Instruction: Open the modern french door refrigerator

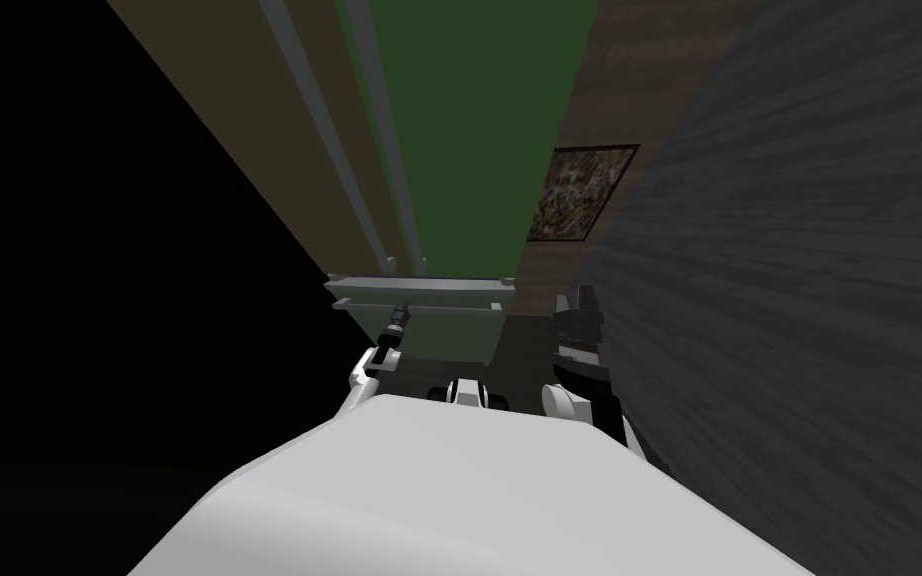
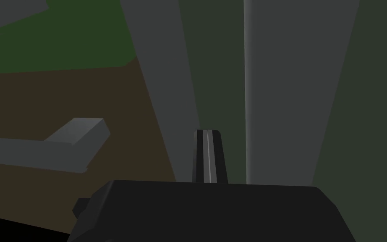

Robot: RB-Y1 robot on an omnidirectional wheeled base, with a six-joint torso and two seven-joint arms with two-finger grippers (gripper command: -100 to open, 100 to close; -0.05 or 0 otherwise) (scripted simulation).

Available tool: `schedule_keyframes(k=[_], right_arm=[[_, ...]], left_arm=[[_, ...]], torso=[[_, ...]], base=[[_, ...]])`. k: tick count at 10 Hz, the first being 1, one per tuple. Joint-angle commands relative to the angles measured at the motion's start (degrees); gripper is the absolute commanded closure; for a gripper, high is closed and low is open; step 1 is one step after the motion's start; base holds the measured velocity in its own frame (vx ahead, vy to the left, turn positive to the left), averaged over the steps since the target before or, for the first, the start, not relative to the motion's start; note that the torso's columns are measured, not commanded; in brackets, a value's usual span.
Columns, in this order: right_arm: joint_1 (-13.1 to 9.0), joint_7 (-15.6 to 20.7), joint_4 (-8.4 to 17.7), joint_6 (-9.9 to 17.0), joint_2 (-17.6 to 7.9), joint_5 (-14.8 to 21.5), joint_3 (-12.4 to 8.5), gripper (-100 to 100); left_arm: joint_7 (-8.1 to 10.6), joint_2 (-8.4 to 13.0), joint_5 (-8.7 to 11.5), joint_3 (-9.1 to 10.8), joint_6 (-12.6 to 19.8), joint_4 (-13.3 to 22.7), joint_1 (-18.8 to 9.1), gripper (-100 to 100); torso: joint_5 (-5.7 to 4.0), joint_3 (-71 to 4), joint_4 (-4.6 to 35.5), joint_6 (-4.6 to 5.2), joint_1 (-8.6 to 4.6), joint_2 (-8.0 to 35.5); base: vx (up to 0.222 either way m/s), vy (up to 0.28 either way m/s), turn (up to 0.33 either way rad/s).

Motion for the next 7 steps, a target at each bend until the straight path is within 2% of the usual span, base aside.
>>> schedule_keyframes(k=[1,2,3,4,5,6,7], right_arm=[[-0.01,0.00,0.00,0.00,0.00,0.00,0.01,0],[0.00,0.00,0.00,0.00,0.00,0.00,0.00,0],[0.01,0.00,0.00,0.00,0.00,0.00,0.00,0],[-0.01,0.00,0.00,0.00,0.00,0.00,0.00,0],[0.01,0.00,0.00,0.00,0.00,0.00,0.00,0],[-0.01,0.00,0.00,0.00,0.00,0.00,0.01,0],[0.00,0.00,0.00,0.00,0.00,0.00,0.00,0]], left_arm=[[3.02,0.48,-2.77,4.57,-1.05,3.06,-2.05,100],[3.02,0.48,-2.77,5.11,-1.05,3.06,-2.05,100],[5.64,1.07,-5.15,7.36,-1.73,5.34,-3.70,100],[5.64,1.07,-5.15,8.67,-1.73,5.34,-3.70,100],[7.88,1.66,-7.52,10.54,-2.40,7.63,-5.35,100],[8.26,1.66,-7.52,12.22,-2.40,7.63,-5.35,100],[10.41,2.26,-9.89,13.79,-3.07,9.15,-7.00,100]], torso=[[-0.02,-0.01,-0.01,0.06,-0.12,0.00],[-0.03,0.00,0.00,0.02,-0.10,0.02],[0.01,-0.06,-0.03,0.01,0.05,-0.11],[0.02,-0.02,-0.01,0.08,-0.02,-0.01],[-0.01,0.02,0.01,0.00,-0.02,0.05],[-0.03,0.09,0.04,0.06,-0.16,0.16],[-0.04,0.06,0.03,0.01,-0.13,0.10]], base=[[-0.120,-0.062,-0.142],[-0.069,-0.022,-0.011],[-0.093,-0.030,-0.255],[-0.102,-0.028,-0.122],[-0.137,-0.061,-0.209],[-0.124,-0.064,-0.137],[-0.138,-0.069,-0.221]])
